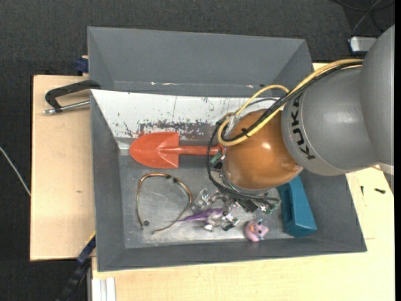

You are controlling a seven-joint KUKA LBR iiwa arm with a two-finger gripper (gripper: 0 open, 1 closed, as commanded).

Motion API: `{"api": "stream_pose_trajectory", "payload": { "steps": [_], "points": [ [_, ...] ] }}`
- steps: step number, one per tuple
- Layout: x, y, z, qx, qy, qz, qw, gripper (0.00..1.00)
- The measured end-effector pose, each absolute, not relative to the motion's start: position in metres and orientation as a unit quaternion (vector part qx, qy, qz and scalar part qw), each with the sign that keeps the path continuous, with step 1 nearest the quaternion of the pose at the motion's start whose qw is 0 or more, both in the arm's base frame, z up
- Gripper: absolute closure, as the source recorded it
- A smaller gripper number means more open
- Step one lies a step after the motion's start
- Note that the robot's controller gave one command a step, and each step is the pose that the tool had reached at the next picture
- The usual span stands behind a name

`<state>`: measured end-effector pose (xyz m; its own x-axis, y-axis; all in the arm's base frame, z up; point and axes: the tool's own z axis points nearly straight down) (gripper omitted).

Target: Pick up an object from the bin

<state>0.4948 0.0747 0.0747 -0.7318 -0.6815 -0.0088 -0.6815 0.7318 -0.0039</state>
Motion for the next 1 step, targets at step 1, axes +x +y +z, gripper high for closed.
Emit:
{"api": "stream_pose_trajectory", "payload": {
  "steps": [1],
  "points": [
    [0.504,0.0742,0.2432,-0.364,0.931,0.0,0.005,1.0]
  ]
}}
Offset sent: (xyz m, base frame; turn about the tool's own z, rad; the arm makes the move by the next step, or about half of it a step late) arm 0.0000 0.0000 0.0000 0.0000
